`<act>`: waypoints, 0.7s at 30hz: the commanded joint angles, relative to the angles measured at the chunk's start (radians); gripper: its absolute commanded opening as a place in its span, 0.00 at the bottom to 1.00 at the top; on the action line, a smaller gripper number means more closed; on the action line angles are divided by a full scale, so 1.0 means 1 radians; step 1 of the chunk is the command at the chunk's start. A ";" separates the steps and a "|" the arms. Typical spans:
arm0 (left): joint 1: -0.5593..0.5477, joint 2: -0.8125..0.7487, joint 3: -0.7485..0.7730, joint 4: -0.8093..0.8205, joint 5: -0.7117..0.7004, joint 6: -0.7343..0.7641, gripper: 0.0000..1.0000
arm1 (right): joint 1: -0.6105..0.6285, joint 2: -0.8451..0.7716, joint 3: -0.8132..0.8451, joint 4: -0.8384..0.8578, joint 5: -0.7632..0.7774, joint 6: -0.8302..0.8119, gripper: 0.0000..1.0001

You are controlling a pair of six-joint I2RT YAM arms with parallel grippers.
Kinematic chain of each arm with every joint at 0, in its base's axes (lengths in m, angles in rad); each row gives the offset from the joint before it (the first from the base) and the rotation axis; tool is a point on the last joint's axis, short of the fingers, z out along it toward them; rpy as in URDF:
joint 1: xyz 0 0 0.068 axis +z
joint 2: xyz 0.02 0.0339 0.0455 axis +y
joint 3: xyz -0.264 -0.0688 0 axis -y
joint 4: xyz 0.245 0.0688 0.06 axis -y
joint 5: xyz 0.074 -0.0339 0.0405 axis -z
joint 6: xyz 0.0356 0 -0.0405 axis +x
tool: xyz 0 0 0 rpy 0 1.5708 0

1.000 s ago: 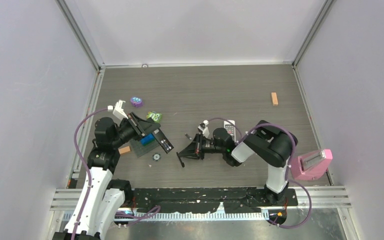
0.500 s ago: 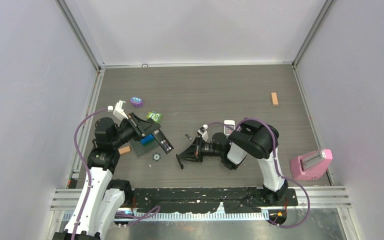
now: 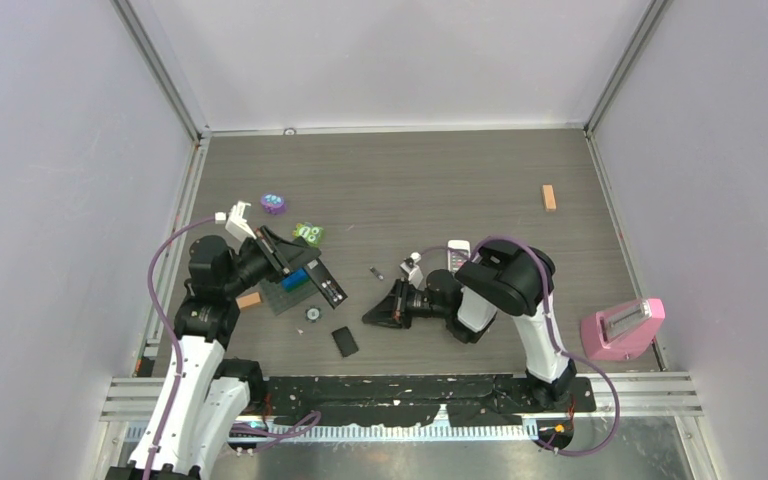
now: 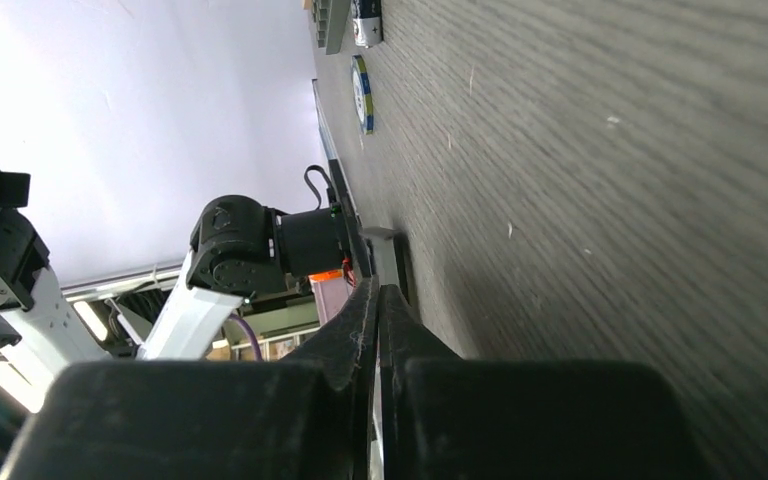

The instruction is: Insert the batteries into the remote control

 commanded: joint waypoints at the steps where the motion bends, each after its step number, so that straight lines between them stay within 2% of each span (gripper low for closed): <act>1: -0.004 -0.014 0.028 0.012 0.001 0.007 0.00 | -0.021 -0.005 -0.040 -0.097 0.049 -0.123 0.08; 4: -0.003 -0.020 0.029 0.007 -0.001 0.007 0.00 | -0.028 -0.050 -0.035 -0.132 0.033 -0.164 0.11; 8: -0.003 -0.031 0.037 -0.008 -0.010 0.009 0.00 | -0.020 -0.184 -0.007 -0.317 0.034 -0.315 0.23; 10: -0.003 -0.041 0.053 -0.026 -0.018 0.012 0.00 | 0.005 -0.278 0.043 -0.494 0.067 -0.435 0.30; 11: -0.003 -0.048 0.065 -0.038 -0.024 0.015 0.00 | 0.019 -0.343 0.067 -0.660 0.089 -0.537 0.31; 12: -0.003 -0.053 0.079 -0.053 -0.031 0.017 0.00 | 0.059 -0.373 0.126 -0.838 0.157 -0.589 0.35; 13: -0.004 -0.059 0.097 -0.076 -0.048 0.021 0.00 | 0.084 -0.423 0.159 -0.922 0.203 -0.696 0.36; 14: -0.003 -0.063 0.119 -0.102 -0.065 0.022 0.00 | 0.131 -0.439 0.230 -1.080 0.294 -0.739 0.38; 16: -0.003 -0.068 0.167 -0.165 -0.104 0.015 0.00 | 0.183 -0.457 0.325 -1.225 0.382 -0.877 0.42; 21: -0.001 -0.067 0.282 -0.339 -0.220 -0.059 0.00 | 0.229 -0.397 0.438 -1.257 0.321 -1.064 0.47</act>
